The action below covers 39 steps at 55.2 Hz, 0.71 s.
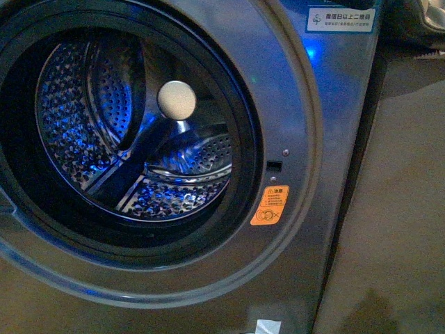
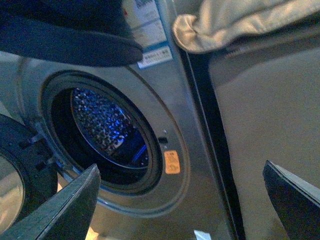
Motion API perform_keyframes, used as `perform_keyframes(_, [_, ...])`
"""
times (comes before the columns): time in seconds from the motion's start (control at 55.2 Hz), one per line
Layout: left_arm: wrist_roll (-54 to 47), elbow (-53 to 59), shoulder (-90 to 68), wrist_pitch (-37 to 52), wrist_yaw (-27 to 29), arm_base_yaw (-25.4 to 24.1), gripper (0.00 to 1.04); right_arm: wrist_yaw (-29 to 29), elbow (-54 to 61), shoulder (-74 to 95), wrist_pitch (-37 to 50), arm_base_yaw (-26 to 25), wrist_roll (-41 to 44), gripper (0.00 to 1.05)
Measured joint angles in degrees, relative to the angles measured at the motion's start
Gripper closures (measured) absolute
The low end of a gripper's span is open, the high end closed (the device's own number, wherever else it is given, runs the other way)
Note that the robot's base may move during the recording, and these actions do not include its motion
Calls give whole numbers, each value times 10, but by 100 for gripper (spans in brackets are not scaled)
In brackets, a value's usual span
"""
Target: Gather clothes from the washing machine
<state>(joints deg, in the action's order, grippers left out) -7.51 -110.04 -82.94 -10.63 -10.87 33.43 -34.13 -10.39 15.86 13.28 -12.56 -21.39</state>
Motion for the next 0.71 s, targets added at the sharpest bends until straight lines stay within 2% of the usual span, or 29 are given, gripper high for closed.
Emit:
perform_keyframes(0.181, [0, 0, 0, 0, 0, 0, 87, 55, -133, 144, 90, 110, 44, 7])
perform_keyframes(0.308, [0, 0, 0, 0, 0, 0, 87, 72, -222, 237, 126, 162, 88, 7])
perform_keyframes(0.453, [0, 0, 0, 0, 0, 0, 87, 69, -307, 329, 143, 190, 125, 7])
perform_keyframes(0.707, [0, 0, 0, 0, 0, 0, 87, 31, -423, 435, 183, 194, 141, 7])
